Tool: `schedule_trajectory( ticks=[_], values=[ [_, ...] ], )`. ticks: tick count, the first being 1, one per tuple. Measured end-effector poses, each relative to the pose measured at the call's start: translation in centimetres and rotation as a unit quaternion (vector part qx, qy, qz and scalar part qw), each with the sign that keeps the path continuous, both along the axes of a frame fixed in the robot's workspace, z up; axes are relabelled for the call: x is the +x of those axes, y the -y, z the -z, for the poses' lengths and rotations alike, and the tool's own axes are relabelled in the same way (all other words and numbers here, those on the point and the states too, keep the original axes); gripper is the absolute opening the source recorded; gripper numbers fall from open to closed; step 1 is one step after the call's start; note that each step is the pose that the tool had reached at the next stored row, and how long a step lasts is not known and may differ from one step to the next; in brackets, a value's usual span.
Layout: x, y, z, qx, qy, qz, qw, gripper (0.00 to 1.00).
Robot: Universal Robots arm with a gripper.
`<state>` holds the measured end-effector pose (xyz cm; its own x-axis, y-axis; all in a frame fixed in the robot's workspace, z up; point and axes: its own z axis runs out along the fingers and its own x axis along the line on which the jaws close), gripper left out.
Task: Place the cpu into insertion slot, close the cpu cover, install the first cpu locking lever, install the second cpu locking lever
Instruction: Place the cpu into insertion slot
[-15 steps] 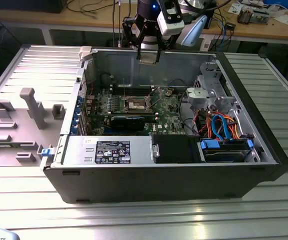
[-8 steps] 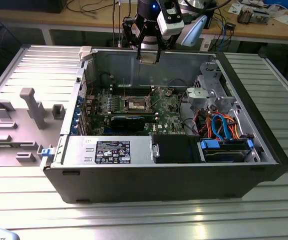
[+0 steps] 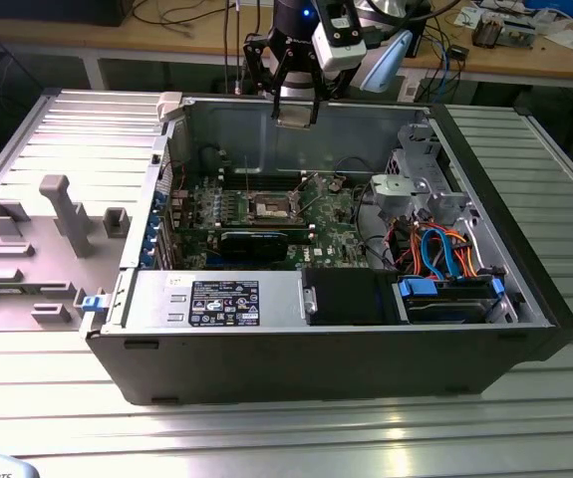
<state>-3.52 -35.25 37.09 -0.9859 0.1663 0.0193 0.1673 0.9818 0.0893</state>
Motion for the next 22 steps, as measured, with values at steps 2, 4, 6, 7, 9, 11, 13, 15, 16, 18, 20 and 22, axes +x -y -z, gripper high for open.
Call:
schedule_trajectory(
  ticks=[2,4,6,7,9,11,13,15,16,18,20,22],
  values=[
    [0.00,0.00,0.00,0.0000,0.0000,0.000,1.00000,0.54],
    [0.00,0.00,0.00,0.0000,0.0000,0.001,1.00000,0.54],
    [0.00,0.00,0.00,0.0000,0.0000,0.001,1.00000,0.54],
    [0.00,0.00,0.00,0.0000,0.0000,0.001,1.00000,0.54],
    [0.00,0.00,0.00,0.0000,0.0000,0.003,1.00000,0.54],
    [0.00,0.00,0.00,0.0000,0.0000,0.004,0.99999,0.54],
    [0.00,0.00,0.00,0.0000,0.0000,0.004,0.99999,0.54],
    [0.00,0.00,0.00,0.0000,0.0000,0.010,0.99995,0.54],
    [0.00,0.00,0.00,0.0000,0.0000,0.010,0.99995,0.54],
    [0.00,0.00,0.00,0.0000,0.0000,0.010,0.99995,0.54],
    [0.00,0.00,0.00,0.0000,0.0000,0.010,0.99995,0.54],
    [0.00,0.00,0.00,0.0000,0.0000,0.011,0.99994,0.54]
  ],
)
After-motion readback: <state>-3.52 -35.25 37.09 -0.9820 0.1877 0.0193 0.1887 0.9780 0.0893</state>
